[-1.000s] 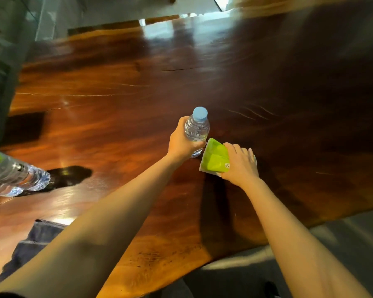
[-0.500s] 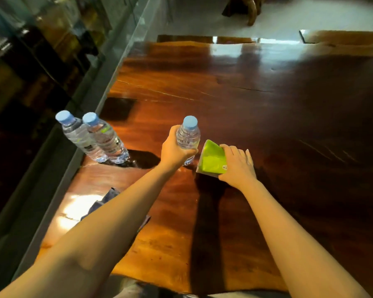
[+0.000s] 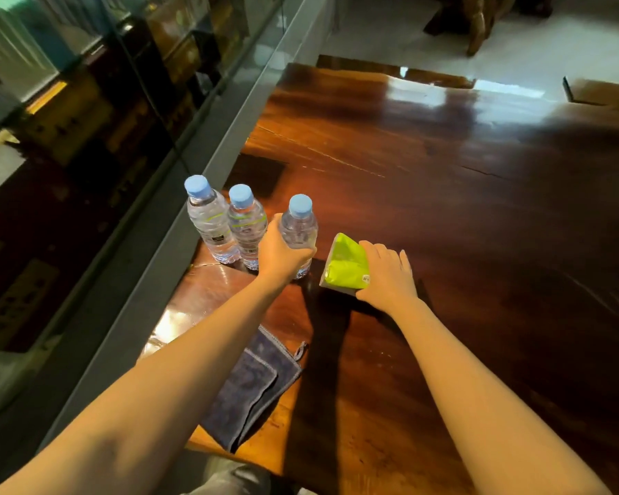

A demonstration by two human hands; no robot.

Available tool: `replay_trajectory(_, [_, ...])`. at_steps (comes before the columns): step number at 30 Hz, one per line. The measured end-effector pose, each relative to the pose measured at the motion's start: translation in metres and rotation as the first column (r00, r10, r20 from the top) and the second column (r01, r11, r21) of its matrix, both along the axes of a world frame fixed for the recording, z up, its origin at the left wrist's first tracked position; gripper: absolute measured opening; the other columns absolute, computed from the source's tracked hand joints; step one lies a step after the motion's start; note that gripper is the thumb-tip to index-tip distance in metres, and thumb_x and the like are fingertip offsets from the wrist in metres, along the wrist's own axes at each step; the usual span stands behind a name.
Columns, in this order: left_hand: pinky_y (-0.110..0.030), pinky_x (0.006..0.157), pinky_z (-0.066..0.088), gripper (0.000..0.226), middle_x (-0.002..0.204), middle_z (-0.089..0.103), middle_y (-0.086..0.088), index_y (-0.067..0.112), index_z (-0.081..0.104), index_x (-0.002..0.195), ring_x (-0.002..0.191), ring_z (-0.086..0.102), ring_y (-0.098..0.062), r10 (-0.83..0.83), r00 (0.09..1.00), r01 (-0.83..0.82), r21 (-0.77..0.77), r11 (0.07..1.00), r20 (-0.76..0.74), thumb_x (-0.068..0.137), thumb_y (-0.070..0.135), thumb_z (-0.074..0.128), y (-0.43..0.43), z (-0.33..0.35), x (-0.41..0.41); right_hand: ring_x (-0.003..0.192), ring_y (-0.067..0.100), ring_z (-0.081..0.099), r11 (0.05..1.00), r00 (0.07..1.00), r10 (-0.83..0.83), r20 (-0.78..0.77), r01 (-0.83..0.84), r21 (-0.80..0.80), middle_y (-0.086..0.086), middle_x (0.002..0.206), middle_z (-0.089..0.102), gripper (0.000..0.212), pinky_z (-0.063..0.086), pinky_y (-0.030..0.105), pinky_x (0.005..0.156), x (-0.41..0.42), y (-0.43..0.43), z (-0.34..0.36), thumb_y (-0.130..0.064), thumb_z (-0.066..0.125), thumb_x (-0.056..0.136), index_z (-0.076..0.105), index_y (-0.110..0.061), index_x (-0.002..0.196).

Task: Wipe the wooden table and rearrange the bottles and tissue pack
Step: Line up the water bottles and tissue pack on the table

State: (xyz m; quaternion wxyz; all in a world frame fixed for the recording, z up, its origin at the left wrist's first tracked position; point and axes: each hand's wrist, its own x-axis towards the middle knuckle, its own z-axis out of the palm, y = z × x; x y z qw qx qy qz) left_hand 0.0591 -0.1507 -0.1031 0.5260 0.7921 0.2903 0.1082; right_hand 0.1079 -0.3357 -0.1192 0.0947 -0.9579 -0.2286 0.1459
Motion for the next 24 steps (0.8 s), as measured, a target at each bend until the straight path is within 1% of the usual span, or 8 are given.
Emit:
replay_trajectory(4, [-0.027, 0.075, 0.048, 0.051, 0.093, 0.066, -0.003, 0.009, 0.057, 0.106, 0.083, 0.063, -0.021, -0.011, 0.999, 0.011, 0.002, 1.000, -0.031, 0.061, 0.014, 0.080, 0.008, -0.002, -0.001, 0.132, 0.027, 0.038, 1.000, 1.000, -0.005, 0.012, 0.005, -0.028, 0.004, 0.139, 0.042, 0.093, 0.015, 0.049, 0.117, 0.003, 0.016, -0.006, -0.032, 0.078, 0.069, 0.023, -0.022, 0.143])
replay_trajectory(7, [-0.031, 0.075, 0.051, 0.049, 0.095, 0.069, -0.008, 0.005, 0.057, 0.104, 0.087, 0.067, -0.025, -0.034, 0.999, 0.034, -0.011, 0.999, -0.042, 0.060, 0.011, 0.080, 0.010, -0.003, -0.004, 0.132, 0.026, 0.039, 0.999, 1.000, 0.005, 0.019, -0.004, -0.052, 0.004, 0.139, 0.042, 0.094, 0.015, 0.049, 0.117, 0.006, 0.026, -0.009, -0.032, 0.078, 0.068, 0.022, -0.022, 0.144])
replay_trajectory(10, [-0.033, 0.076, 0.052, 0.048, 0.098, 0.070, -0.011, 0.005, 0.057, 0.104, 0.089, 0.067, -0.024, -0.069, 0.997, 0.069, -0.017, 0.997, -0.031, 0.062, 0.013, 0.080, 0.011, -0.001, -0.007, 0.131, 0.025, 0.039, 0.996, 0.999, 0.022, 0.037, -0.019, -0.082, 0.003, 0.138, 0.043, 0.094, 0.015, 0.050, 0.117, 0.006, 0.035, -0.013, -0.031, 0.078, 0.068, 0.022, -0.021, 0.144])
replay_trajectory(13, [-0.034, 0.075, 0.053, 0.042, 0.097, 0.071, -0.010, 0.006, 0.058, 0.101, 0.090, 0.068, -0.024, -0.105, 0.993, 0.104, -0.015, 0.994, -0.060, 0.065, 0.016, 0.077, 0.012, 0.002, -0.009, 0.130, 0.025, 0.039, 0.992, 0.998, 0.030, 0.056, -0.023, -0.124, 0.002, 0.138, 0.043, 0.092, 0.015, 0.052, 0.116, 0.005, 0.040, -0.017, -0.027, 0.076, 0.070, 0.022, -0.021, 0.144])
replay_trajectory(16, [-0.029, 0.072, 0.044, 0.034, 0.100, 0.069, -0.011, 0.013, 0.054, 0.095, 0.089, 0.063, -0.024, -0.079, 0.990, 0.080, 0.004, 0.997, -0.118, 0.070, 0.021, 0.077, 0.014, 0.003, -0.014, 0.132, 0.025, 0.036, 0.988, 1.000, 0.013, 0.023, -0.010, -0.156, 0.002, 0.139, 0.042, 0.091, 0.013, 0.053, 0.116, 0.002, 0.044, -0.021, -0.022, 0.074, 0.072, 0.021, -0.022, 0.145])
replay_trajectory(18, [-0.027, 0.074, 0.041, 0.037, 0.104, 0.069, -0.010, 0.011, 0.057, 0.102, 0.095, 0.063, -0.026, -0.075, 0.986, 0.077, 0.006, 0.997, -0.147, 0.072, 0.024, 0.076, 0.015, 0.001, -0.018, 0.135, 0.024, 0.033, 0.985, 1.000, -0.005, -0.010, 0.004, -0.173, 0.002, 0.141, 0.039, 0.092, 0.012, 0.053, 0.116, 0.000, 0.045, -0.024, -0.021, 0.074, 0.073, 0.018, -0.023, 0.146])
replay_trajectory(20, [-0.026, 0.076, 0.042, 0.040, 0.106, 0.070, -0.008, 0.010, 0.060, 0.107, 0.098, 0.064, -0.024, -0.077, 0.985, 0.078, 0.002, 0.997, -0.157, 0.073, 0.026, 0.075, 0.018, -0.003, -0.021, 0.138, 0.024, 0.029, 0.984, 1.000, -0.017, -0.019, 0.014, -0.177, 0.002, 0.144, 0.036, 0.094, 0.012, 0.053, 0.116, -0.002, 0.044, -0.026, -0.022, 0.073, 0.074, 0.014, -0.022, 0.147])
replay_trajectory(24, [-0.035, 0.086, 0.051, 0.039, 0.105, 0.072, -0.009, 0.008, 0.063, 0.106, 0.099, 0.065, -0.024, -0.087, 0.980, 0.094, 0.029, 0.995, -0.181, 0.075, 0.030, 0.074, 0.020, -0.007, -0.025, 0.143, 0.025, 0.020, 0.983, 0.998, -0.037, -0.049, 0.028, -0.179, 0.004, 0.151, 0.028, 0.102, 0.010, 0.054, 0.116, -0.005, 0.043, -0.027, -0.028, 0.075, 0.074, 0.006, -0.021, 0.149])
